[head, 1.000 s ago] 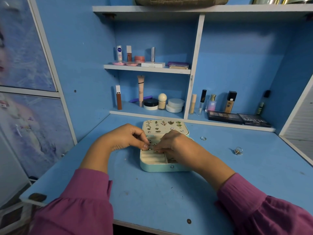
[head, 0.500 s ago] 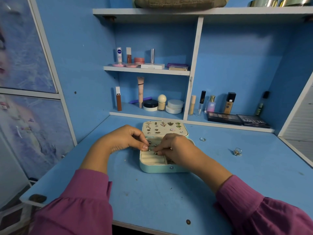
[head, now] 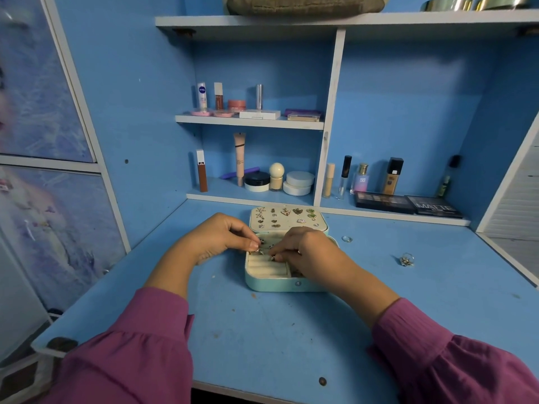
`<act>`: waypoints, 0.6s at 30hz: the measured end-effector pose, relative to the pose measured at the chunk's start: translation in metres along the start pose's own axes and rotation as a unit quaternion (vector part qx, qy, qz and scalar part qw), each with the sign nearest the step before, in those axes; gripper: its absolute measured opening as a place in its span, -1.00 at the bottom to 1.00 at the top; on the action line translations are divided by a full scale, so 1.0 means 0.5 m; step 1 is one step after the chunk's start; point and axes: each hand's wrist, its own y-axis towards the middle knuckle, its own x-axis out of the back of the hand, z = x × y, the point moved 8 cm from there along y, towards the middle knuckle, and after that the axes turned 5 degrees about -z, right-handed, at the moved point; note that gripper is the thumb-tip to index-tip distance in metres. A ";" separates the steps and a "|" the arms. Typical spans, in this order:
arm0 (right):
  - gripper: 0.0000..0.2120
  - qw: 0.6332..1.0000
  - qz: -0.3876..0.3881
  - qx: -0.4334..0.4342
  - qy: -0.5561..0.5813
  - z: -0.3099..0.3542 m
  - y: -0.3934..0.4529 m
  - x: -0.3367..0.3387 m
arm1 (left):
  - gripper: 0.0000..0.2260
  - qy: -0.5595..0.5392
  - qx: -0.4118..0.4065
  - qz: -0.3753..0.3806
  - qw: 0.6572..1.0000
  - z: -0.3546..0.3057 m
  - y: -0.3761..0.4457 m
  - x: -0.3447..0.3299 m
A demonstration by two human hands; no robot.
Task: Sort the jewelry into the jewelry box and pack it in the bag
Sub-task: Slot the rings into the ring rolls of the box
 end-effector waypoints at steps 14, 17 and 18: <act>-0.89 0.980 -0.063 -0.145 0.118 -0.099 -0.024 0.070 | -0.95 0.013 0.000 -0.014 1.000 -0.013 -0.007 -0.001; -0.92 0.972 -0.102 -0.189 0.101 -0.158 -0.038 0.122 | -0.96 -0.019 -0.016 -0.082 0.996 -0.038 -0.001 -0.001; -0.92 0.968 -0.113 -0.206 0.091 -0.180 -0.046 0.138 | -0.96 -0.019 -0.027 -0.098 0.995 -0.051 0.003 -0.008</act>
